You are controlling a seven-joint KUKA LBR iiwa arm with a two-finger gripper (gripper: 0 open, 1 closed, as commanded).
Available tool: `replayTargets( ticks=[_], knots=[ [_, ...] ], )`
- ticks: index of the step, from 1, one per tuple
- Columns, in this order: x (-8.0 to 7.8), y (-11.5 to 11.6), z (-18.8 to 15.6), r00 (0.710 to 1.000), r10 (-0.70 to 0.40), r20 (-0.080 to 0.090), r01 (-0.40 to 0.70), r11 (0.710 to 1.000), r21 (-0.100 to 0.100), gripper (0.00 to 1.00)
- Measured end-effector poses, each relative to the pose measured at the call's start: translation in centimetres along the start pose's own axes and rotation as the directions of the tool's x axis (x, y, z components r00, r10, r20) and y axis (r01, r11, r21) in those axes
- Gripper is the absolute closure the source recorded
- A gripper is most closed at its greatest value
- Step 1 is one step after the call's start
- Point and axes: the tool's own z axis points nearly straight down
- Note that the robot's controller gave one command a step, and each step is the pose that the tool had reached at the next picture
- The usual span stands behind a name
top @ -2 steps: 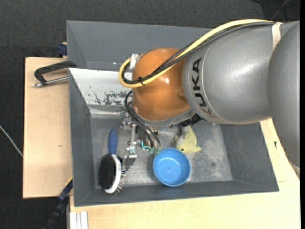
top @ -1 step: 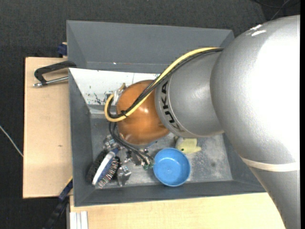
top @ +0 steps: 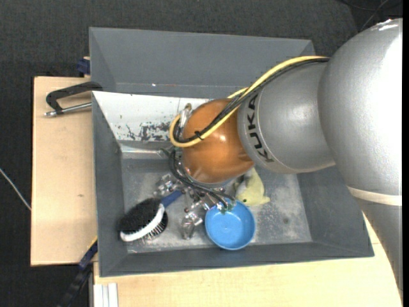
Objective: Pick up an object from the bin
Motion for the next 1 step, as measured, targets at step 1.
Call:
replayTargets(
  ticks=[1],
  knots=[
    [-0.05,0.03,-0.1,1.0,0.001,-0.002,-0.001,1.0,0.0,1.0]
  ],
)
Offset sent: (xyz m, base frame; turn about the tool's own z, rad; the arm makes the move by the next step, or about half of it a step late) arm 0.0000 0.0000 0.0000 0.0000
